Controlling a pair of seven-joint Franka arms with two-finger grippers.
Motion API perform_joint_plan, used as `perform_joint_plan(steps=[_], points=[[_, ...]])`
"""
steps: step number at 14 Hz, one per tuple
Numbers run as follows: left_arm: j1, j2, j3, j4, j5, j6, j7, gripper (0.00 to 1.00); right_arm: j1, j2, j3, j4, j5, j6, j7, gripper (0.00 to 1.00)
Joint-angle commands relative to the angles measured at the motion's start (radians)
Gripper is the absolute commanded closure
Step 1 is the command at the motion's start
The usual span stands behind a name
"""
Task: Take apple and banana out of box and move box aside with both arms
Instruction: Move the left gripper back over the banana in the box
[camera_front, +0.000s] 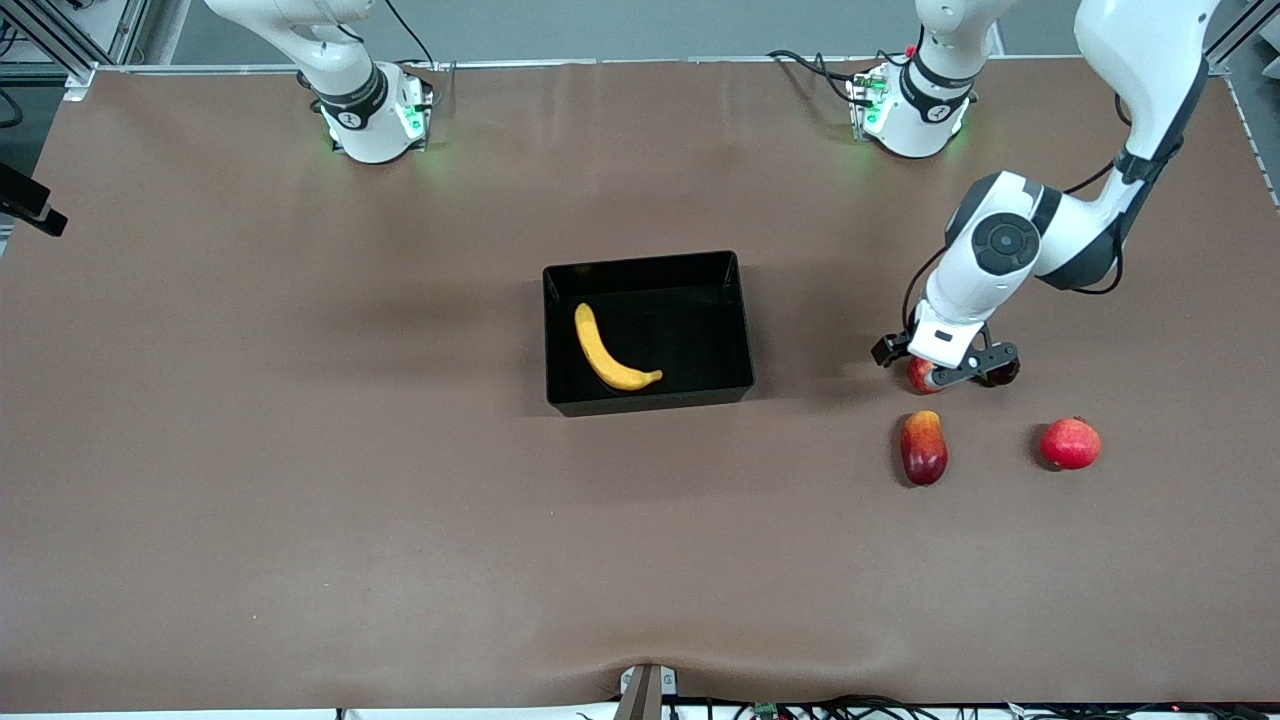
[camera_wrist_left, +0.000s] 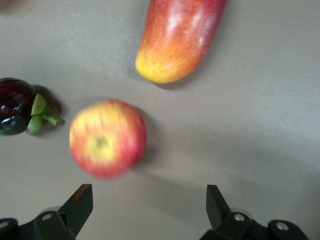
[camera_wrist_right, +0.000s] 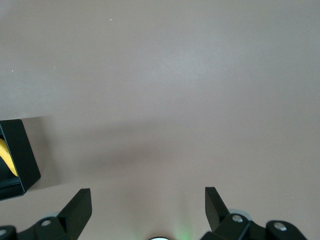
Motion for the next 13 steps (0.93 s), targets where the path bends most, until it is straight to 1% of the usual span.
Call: perform_joint_plan(steps=[1, 2, 4, 5, 7, 10, 12, 13], points=[[0.01, -0.034, -0.071, 0.095, -0.082, -0.166, -0.001, 0.0, -0.002, -0.002, 0.005, 0.0, -0.005, -0.001, 0.002, 0.0], [0.01, -0.031, -0.095, 0.162, -0.122, -0.244, 0.001, 0.0, -0.002, -0.002, 0.005, 0.0, -0.005, -0.001, 0.002, 0.0], [-0.002, -0.016, -0.14, 0.334, -0.22, -0.399, -0.001, 0.0, -0.002, -0.002, 0.005, 0.0, -0.004, -0.001, 0.004, 0.0], [-0.014, 0.003, -0.145, 0.414, -0.268, -0.441, -0.001, 0.0, 0.0, -0.002, 0.007, 0.0, -0.004, -0.002, 0.004, 0.0], [-0.076, 0.023, -0.149, 0.489, -0.331, -0.444, -0.034, 0.0, -0.003, -0.002, 0.007, -0.002, -0.004, -0.004, 0.004, 0.0], [-0.244, 0.125, -0.143, 0.612, -0.304, -0.435, -0.134, 0.0, -0.005, -0.002, 0.007, -0.002, -0.004, -0.002, 0.004, 0.0], [-0.364, 0.219, -0.135, 0.705, -0.197, -0.433, -0.218, 0.0, -0.006, -0.002, 0.007, -0.002, -0.004, -0.004, 0.0, 0.0], [-0.428, 0.271, -0.122, 0.753, -0.143, -0.433, -0.29, 0.0, -0.005, -0.004, 0.007, -0.002, -0.004, -0.004, 0.0, 0.0]])
